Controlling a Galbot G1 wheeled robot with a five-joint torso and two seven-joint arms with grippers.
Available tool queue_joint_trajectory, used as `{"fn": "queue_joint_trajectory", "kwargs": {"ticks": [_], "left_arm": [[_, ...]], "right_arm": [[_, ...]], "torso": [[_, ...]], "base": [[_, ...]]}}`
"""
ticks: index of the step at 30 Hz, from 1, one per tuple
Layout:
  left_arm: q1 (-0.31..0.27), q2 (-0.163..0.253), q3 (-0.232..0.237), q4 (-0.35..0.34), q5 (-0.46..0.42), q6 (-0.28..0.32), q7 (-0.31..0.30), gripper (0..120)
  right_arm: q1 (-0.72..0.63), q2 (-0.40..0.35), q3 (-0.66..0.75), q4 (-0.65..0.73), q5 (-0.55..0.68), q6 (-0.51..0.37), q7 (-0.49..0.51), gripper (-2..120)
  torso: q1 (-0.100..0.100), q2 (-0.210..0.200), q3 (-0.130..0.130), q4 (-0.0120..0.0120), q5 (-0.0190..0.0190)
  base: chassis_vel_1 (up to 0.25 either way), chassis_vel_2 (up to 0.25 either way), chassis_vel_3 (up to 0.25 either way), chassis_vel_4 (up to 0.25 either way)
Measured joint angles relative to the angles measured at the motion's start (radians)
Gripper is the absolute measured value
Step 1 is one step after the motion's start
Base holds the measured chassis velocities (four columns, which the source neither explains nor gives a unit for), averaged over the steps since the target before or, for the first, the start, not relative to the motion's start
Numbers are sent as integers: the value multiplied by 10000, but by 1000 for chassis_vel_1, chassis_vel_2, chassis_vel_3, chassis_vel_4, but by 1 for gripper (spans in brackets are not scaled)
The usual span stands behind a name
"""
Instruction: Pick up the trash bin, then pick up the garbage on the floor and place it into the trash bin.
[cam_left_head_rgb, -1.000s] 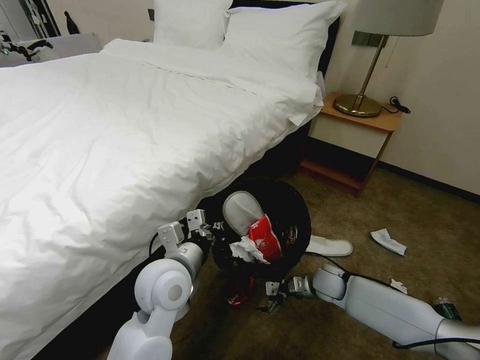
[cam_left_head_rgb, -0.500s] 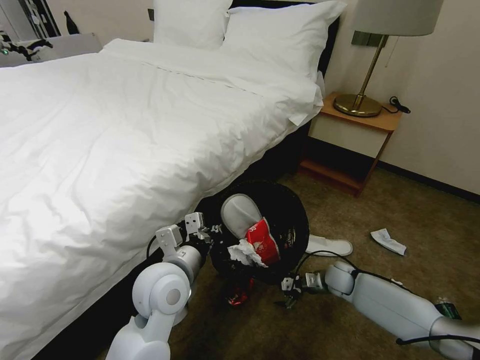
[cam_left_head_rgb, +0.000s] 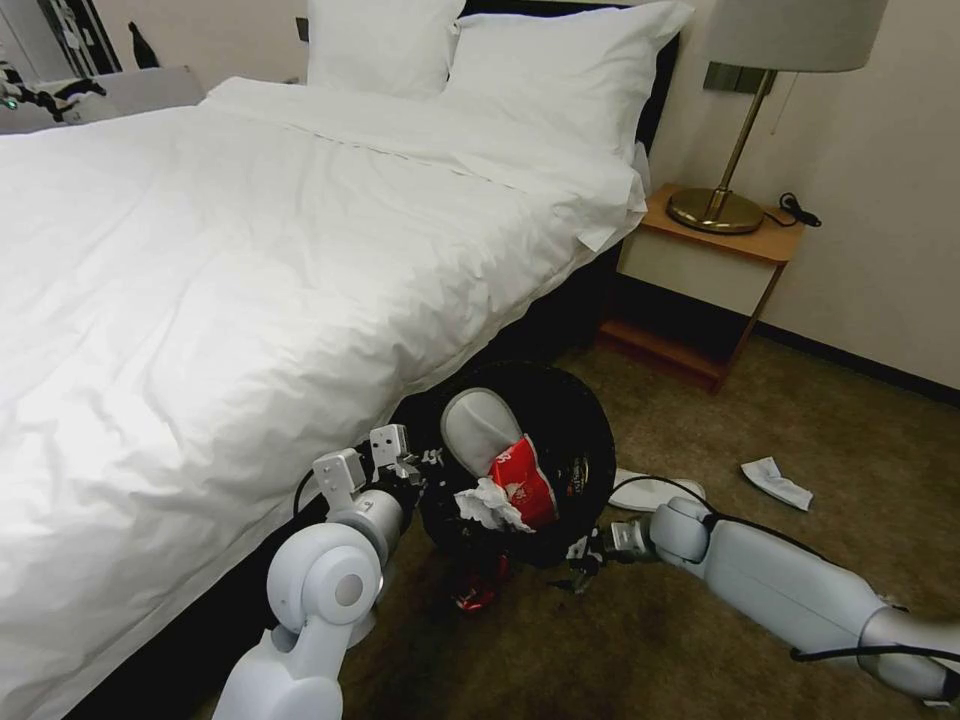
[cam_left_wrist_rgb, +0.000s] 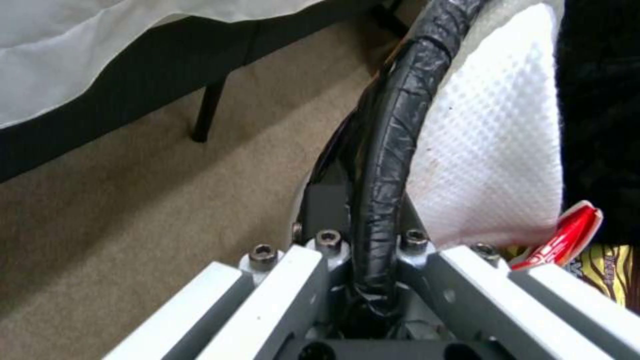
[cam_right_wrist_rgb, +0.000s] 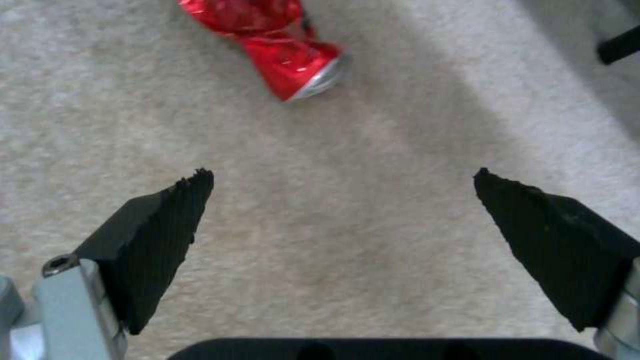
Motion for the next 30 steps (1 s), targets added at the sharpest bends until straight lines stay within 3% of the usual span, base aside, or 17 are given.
{"fn": "queue_joint_trajectory", "kwargs": {"ticks": [30], "left_arm": [[21,-39,60,7,236,23,213,0]], "right_arm": [[735,568,-640,-369,-347,325,506,100]], "torso": [[0,0,0,0,-1]], "base": [[0,0,0,0]]}}
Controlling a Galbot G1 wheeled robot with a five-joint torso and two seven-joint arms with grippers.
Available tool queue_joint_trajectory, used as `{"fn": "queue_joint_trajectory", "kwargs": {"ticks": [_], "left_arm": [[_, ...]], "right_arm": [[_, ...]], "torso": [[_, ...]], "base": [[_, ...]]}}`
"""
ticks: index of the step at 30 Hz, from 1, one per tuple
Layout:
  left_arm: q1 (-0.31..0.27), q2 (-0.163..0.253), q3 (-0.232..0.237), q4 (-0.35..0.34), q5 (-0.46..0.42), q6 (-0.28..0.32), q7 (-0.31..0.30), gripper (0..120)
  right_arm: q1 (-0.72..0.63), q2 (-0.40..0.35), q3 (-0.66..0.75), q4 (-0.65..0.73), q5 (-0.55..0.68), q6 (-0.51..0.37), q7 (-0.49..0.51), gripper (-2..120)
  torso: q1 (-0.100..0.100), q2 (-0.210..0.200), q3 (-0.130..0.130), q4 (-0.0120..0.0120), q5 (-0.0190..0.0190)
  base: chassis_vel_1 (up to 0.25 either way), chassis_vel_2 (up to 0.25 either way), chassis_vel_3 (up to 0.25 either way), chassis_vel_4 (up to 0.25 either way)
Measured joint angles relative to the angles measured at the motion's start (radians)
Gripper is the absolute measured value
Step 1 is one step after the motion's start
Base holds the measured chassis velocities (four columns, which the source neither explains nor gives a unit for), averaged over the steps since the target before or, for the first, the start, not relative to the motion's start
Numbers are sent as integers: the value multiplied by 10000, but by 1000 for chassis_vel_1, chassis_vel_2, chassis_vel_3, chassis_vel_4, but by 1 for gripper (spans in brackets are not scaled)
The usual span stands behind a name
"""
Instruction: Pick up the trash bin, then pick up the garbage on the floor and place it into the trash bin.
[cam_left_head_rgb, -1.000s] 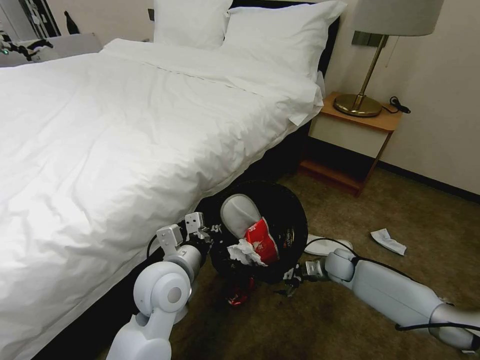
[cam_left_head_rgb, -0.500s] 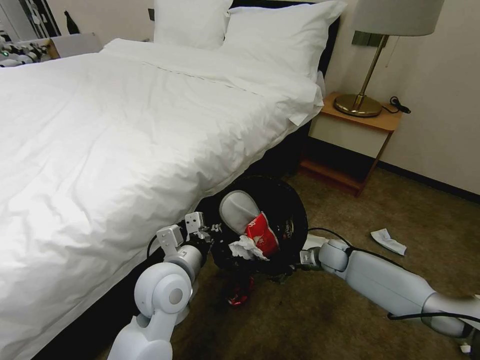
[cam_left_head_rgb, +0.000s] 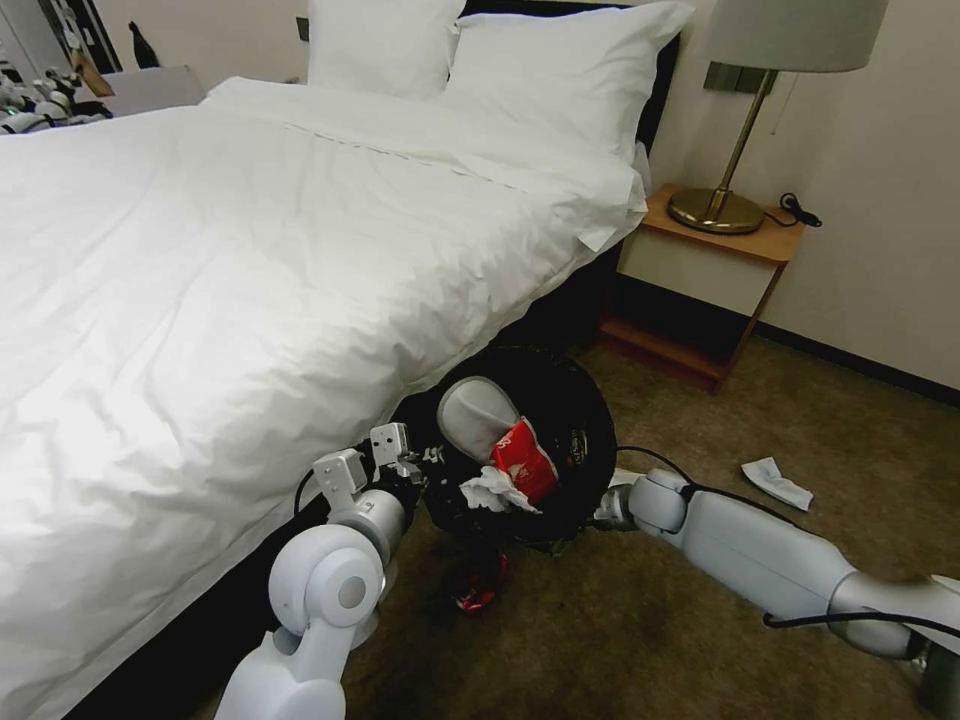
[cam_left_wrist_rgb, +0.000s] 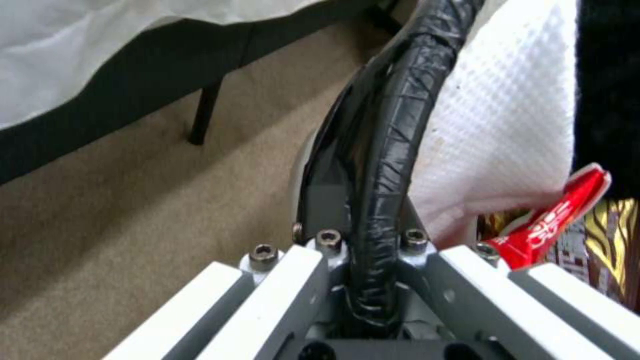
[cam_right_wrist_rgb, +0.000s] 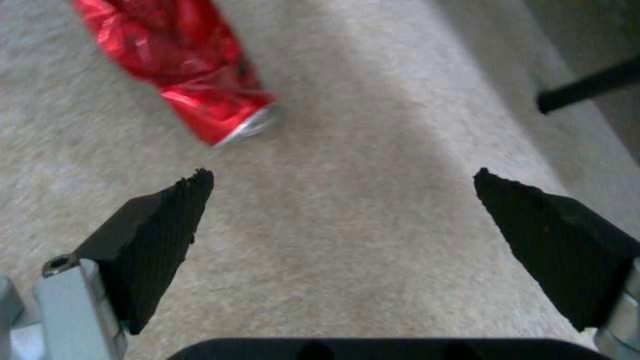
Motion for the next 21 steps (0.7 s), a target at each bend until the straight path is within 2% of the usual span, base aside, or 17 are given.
{"fn": "queue_joint_trajectory", "kwargs": {"ticks": [5,7,9,13,21], "left_arm": [[-18,-18,0,-38,-3,1,27,0],[-14,-46,-7,-62,-2,2,40,0],[-11,-58,-16,-64,6,1,48,0],[-4,-74,-53,-64,26,1,59,0],[45,-80,-89,-65,119,-25,125,0]], "right_arm": [[-82,99,-38,-140,-975,355,-243,100],[-155,240,45,-308,-1943,693,-470,100],[-196,318,87,-369,-2306,814,-593,100],[-310,502,138,-425,-2864,1002,-859,100],[-493,909,212,-662,-3172,1114,-963,100]], "torso": [[0,0,0,0,0],[0,0,-1,0,0],[0,0,0,0,0],[-1,0,0,0,0],[-1,0,0,0,0]], "base": [[0,0,0,0],[0,0,0,0],[0,0,0,0],[0,0,0,0],[0,0,0,0]]}}
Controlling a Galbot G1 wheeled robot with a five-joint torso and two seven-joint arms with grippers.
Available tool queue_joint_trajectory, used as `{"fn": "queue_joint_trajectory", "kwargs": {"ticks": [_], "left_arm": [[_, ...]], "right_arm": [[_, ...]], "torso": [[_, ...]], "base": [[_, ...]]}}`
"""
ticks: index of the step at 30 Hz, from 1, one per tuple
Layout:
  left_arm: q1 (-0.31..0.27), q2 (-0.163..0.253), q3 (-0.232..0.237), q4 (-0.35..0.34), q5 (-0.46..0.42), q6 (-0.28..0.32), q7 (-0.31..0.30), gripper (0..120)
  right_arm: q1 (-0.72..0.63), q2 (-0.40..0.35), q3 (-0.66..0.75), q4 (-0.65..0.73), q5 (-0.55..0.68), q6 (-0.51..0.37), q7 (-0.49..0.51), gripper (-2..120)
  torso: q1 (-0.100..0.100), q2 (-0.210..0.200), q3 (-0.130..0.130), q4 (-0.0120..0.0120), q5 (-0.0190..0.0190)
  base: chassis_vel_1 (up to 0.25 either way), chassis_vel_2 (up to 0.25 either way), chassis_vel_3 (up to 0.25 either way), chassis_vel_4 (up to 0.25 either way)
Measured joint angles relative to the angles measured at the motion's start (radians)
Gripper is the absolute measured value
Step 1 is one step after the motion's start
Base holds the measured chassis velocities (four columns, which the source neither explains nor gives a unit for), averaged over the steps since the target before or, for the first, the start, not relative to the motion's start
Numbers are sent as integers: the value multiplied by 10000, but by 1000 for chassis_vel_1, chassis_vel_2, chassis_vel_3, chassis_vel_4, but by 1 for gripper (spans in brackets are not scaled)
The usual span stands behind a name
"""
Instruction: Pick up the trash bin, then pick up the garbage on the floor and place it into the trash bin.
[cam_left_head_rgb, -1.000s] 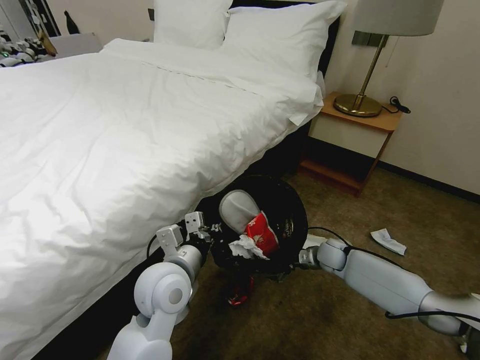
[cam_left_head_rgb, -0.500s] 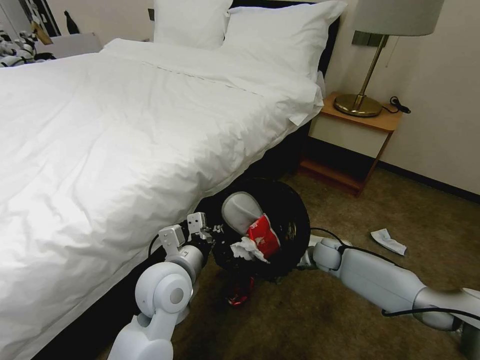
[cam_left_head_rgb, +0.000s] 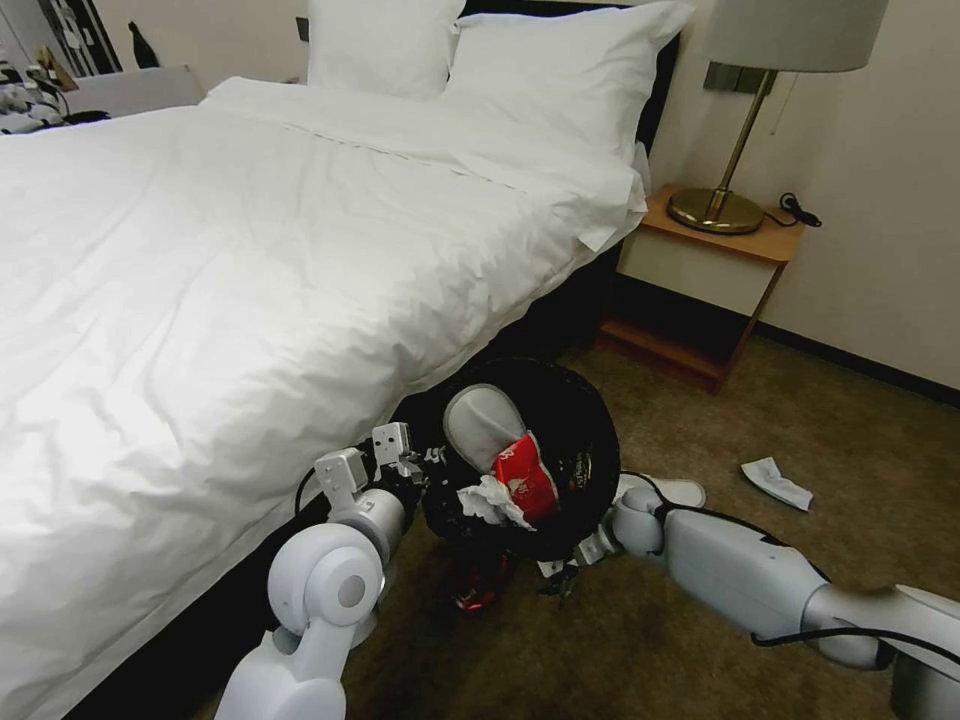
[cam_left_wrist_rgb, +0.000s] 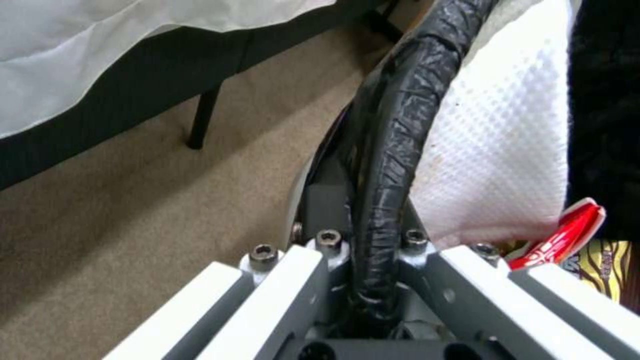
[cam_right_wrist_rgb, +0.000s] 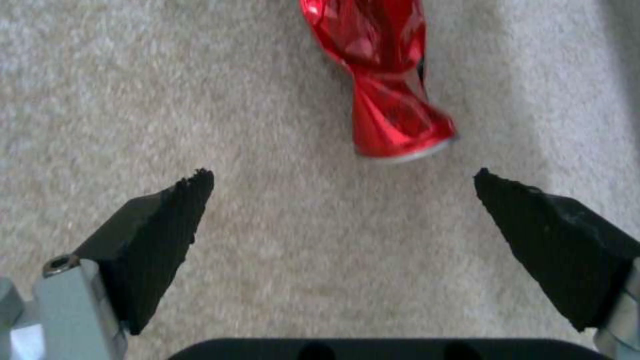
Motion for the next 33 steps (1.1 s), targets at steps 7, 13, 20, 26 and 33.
{"fn": "queue_joint_trajectory", "kwargs": {"ticks": [7,13,20,26,33], "left_arm": [[0,-36,4,0,29,-19,32,0],[38,-41,29,-46,73,-63,81,0],[169,-38,37,-111,232,-144,152,0],[208,-39,31,-149,256,-156,190,0],[253,-43,66,-160,314,-164,236,0]], "right_arm": [[4,453,-4,-368,-122,122,12,100],[56,1098,-28,-789,-193,247,48,100],[115,1604,-111,-1270,-219,382,64,100],[51,1722,-143,-1585,-195,406,122,100],[-16,1680,-81,-1739,-195,490,183,100]], "torso": [[0,0,0,-1,-2],[0,0,0,1,-1],[0,0,0,1,-1],[0,0,0,0,0],[0,0,0,0,0]], "base": [[0,0,0,0],[0,0,0,0],[0,0,0,0],[0,0,0,0],[0,0,0,0]]}}
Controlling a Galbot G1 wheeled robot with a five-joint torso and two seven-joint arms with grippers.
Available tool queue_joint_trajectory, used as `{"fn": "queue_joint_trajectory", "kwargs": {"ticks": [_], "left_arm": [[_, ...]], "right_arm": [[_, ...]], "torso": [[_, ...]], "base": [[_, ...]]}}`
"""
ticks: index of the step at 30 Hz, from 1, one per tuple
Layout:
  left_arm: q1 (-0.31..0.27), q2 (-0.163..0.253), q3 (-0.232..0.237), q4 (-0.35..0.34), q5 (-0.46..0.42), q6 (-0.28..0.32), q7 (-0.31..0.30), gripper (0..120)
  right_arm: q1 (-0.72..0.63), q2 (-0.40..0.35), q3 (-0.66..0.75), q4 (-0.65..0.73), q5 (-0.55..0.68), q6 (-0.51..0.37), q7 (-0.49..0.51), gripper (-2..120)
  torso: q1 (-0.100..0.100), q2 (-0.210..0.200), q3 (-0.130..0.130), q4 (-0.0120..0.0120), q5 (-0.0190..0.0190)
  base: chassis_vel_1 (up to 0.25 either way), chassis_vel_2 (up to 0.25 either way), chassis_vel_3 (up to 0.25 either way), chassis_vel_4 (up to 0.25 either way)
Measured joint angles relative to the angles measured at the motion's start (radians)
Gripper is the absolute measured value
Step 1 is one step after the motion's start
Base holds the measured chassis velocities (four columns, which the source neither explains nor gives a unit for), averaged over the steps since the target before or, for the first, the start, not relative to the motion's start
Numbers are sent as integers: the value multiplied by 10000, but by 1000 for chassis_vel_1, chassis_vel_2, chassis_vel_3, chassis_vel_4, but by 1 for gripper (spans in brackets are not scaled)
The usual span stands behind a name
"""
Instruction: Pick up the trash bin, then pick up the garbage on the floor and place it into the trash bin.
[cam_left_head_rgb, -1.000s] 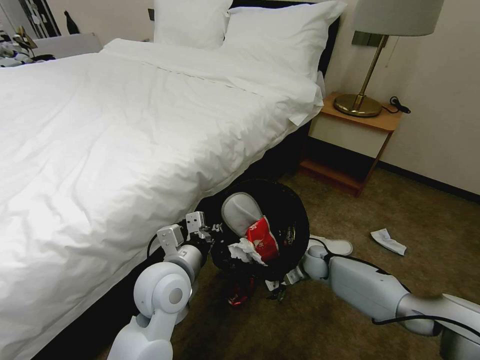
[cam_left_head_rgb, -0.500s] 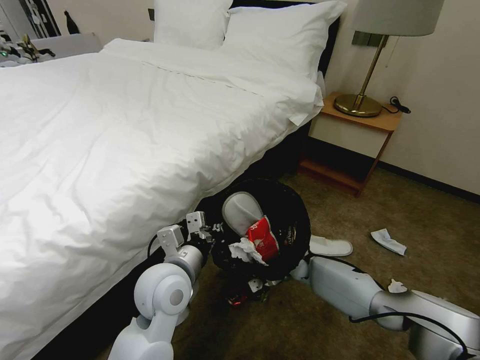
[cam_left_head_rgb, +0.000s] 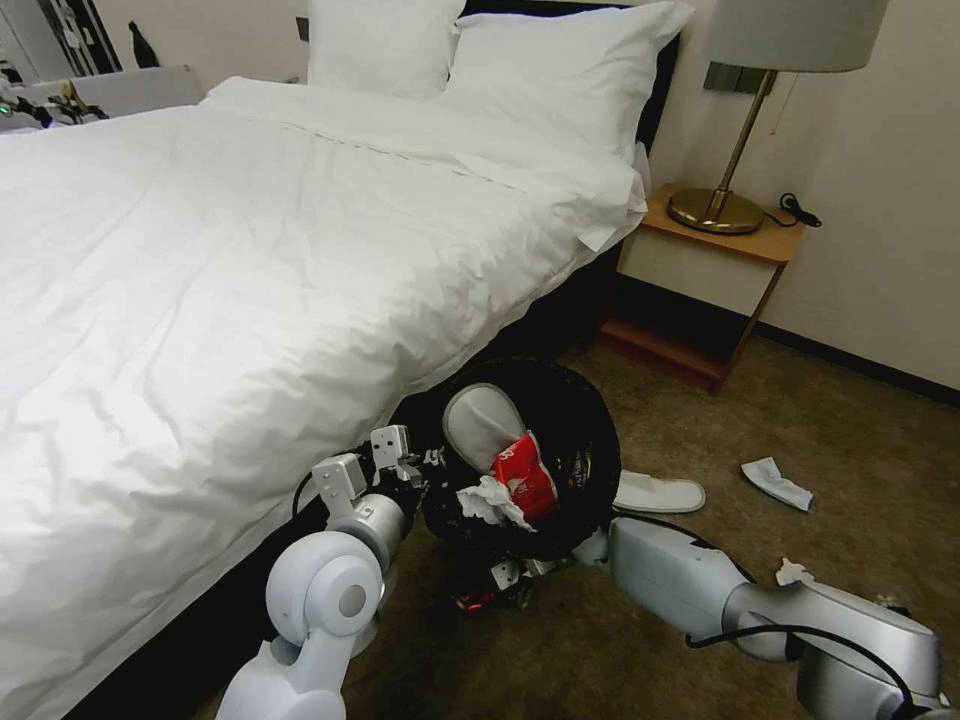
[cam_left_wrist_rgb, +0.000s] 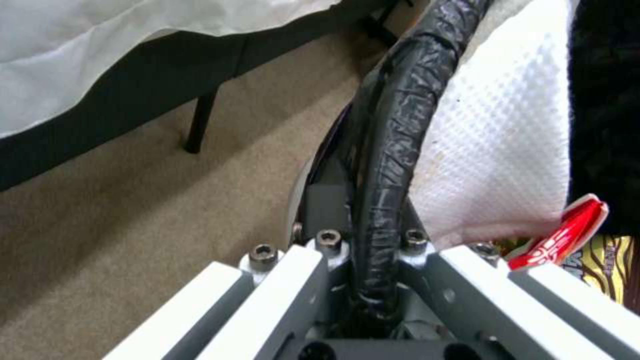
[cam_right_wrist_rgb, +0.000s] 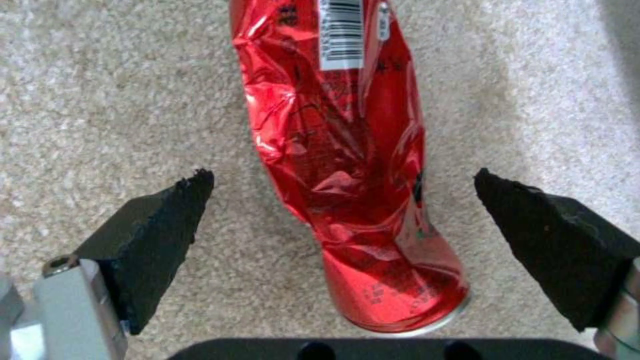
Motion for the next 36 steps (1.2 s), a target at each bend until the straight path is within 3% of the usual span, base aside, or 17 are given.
{"fn": "queue_joint_trajectory", "kwargs": {"ticks": [36], "left_arm": [[287,-17,69,-150,329,-137,183,0]], "right_arm": [[513,1043,807,-1889,-1296,1356,93,100]], "torso": [[1,0,1,0,0]], "base": [[0,0,0,0]]}}
